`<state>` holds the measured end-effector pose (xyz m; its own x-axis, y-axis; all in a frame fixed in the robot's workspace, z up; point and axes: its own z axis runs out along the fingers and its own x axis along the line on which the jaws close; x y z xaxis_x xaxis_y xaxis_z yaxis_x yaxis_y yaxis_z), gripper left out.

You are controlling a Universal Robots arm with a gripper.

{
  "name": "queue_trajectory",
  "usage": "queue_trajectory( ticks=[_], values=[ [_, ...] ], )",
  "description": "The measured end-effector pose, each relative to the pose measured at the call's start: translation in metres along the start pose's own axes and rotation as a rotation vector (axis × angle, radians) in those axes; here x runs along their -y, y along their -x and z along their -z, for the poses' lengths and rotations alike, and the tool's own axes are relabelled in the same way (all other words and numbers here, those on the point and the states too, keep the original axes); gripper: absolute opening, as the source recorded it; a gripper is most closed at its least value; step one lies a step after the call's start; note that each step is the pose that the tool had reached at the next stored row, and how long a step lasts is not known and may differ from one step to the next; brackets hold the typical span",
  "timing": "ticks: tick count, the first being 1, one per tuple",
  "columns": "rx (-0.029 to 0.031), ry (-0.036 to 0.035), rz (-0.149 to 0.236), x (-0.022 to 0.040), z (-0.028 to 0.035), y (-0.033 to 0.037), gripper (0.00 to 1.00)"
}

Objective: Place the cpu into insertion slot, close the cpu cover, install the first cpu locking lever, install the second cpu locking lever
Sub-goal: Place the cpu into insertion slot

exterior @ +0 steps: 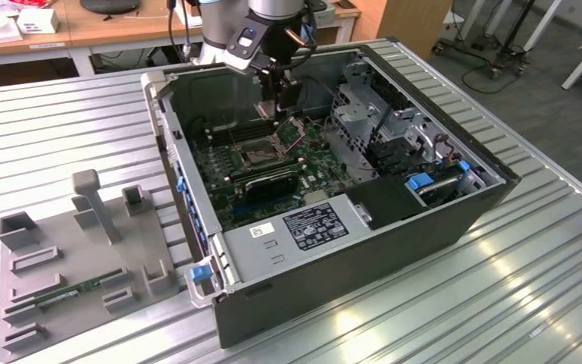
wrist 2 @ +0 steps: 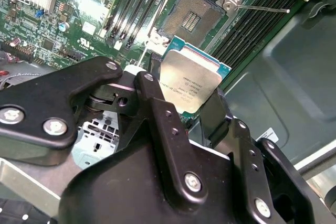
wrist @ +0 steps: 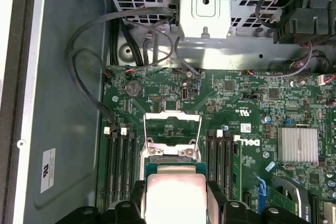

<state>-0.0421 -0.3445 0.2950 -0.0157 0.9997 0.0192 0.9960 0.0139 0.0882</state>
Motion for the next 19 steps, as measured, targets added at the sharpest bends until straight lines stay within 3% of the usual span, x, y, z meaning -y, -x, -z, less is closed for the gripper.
queue_trajectory(
  ticks=[19],
  values=[
    [0.0000, 0.0001, 0.000, 0.0004, -0.0051, 0.0001, 0.54]
  ],
)
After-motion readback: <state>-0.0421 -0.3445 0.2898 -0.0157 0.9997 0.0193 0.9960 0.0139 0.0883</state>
